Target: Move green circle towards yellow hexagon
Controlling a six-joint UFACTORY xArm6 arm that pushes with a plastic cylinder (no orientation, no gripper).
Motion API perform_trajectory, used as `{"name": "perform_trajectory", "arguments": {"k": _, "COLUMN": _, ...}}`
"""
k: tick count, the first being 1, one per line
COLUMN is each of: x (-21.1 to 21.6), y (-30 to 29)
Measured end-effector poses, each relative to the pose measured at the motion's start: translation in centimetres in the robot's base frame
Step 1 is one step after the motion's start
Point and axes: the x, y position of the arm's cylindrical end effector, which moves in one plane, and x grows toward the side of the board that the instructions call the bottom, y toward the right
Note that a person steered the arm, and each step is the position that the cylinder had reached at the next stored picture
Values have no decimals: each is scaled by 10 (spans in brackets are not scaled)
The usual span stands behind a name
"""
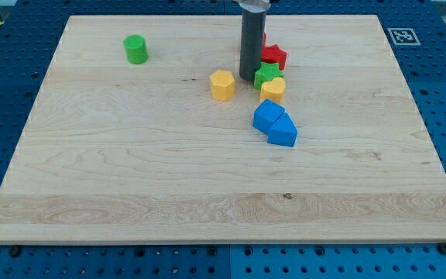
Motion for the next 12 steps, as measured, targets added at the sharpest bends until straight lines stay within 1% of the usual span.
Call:
{"name": "perform_trajectory", "arguments": {"k": 1, "x": 0, "y": -1}}
{"name": "perform_trajectory", "arguments": {"k": 2, "x": -24, "y": -38}}
{"name": "perform_trajectory", "arguments": {"k": 5, "x": -139, "y": -142}}
{"name": "perform_trajectory", "arguments": {"k": 6, "x": -121, "y": -179}}
{"name": "perform_trajectory", "arguments": {"k": 7, "x": -84, "y": -216}}
{"name": "perform_trajectory", "arguments": {"k": 8, "x": -72, "y": -228}}
{"name": "perform_trajectory", "arguments": {"k": 9, "x": -68, "y": -209}}
{"name": "perform_trajectory", "arguments": {"k": 10, "x": -68, "y": -141}}
{"name": "perform_trajectory", "arguments": {"k": 11, "x": -50, "y": -85}}
{"name": "perform_trajectory", "arguments": {"k": 12, "x": -19, "y": -35}}
